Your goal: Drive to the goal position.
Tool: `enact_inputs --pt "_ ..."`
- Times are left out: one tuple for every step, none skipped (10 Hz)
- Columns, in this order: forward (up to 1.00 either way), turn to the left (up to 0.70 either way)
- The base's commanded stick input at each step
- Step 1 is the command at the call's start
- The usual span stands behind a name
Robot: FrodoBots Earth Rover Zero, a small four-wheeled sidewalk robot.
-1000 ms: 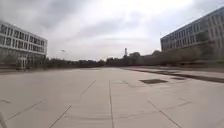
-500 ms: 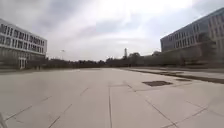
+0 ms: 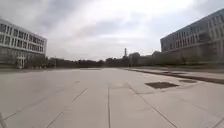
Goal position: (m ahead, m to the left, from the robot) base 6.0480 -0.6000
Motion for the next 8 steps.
enact_inputs --pt "0.70 0.00" --pt "0.70 0.00" --pt "0.70 0.00" --pt "0.70 0.00" --pt "0.70 0.00" --pt "0.70 0.00" --pt "0.70 0.00" --pt "0.70 0.00"
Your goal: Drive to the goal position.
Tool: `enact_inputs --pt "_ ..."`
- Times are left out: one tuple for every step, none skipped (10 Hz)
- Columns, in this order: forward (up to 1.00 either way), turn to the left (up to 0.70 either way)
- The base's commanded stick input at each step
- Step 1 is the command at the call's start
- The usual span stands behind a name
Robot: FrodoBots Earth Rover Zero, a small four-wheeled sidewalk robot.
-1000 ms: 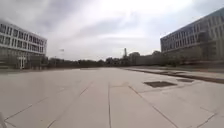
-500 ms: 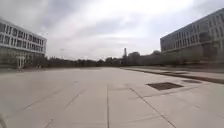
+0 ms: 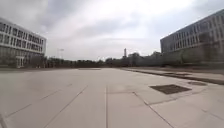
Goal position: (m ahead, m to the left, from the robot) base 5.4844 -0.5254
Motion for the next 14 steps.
enact_inputs --pt "0.70 0.00" --pt "0.70 0.00" --pt "0.70 0.00" --pt "0.70 0.00" --pt "0.70 0.00" --pt "0.70 0.00" --pt "0.70 0.00" --pt "0.70 0.00" --pt "0.70 0.00" --pt "0.70 0.00" --pt "0.70 0.00" --pt "0.70 0.00" --pt "0.70 0.00" --pt "0.70 0.00"
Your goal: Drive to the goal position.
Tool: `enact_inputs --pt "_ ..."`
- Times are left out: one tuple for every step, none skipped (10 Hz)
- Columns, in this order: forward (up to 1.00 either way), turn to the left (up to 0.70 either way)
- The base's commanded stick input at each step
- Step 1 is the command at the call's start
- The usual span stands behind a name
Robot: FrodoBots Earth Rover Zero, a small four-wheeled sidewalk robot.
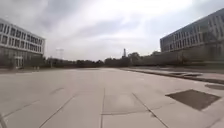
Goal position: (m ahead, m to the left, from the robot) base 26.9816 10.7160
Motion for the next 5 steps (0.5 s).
enact_inputs --pt "0.70 0.00" --pt "0.70 0.00" --pt "0.70 0.00" --pt "0.70 0.00" --pt "0.70 0.00"
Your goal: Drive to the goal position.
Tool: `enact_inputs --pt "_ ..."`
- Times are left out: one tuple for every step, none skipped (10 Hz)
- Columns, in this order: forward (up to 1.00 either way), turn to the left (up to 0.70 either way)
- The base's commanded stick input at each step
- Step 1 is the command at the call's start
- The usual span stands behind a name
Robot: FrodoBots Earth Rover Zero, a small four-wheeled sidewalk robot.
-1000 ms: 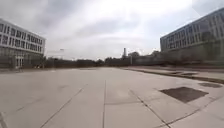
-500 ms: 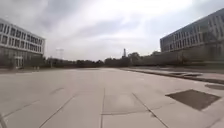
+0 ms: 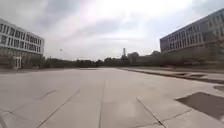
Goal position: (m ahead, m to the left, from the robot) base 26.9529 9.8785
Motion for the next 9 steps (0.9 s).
enact_inputs --pt "0.70 0.00" --pt "0.70 0.00" --pt "0.70 0.00" --pt "0.70 0.00" --pt "0.70 0.00" --pt "0.70 0.00" --pt "0.70 0.00" --pt "0.70 0.00" --pt "0.70 0.00"
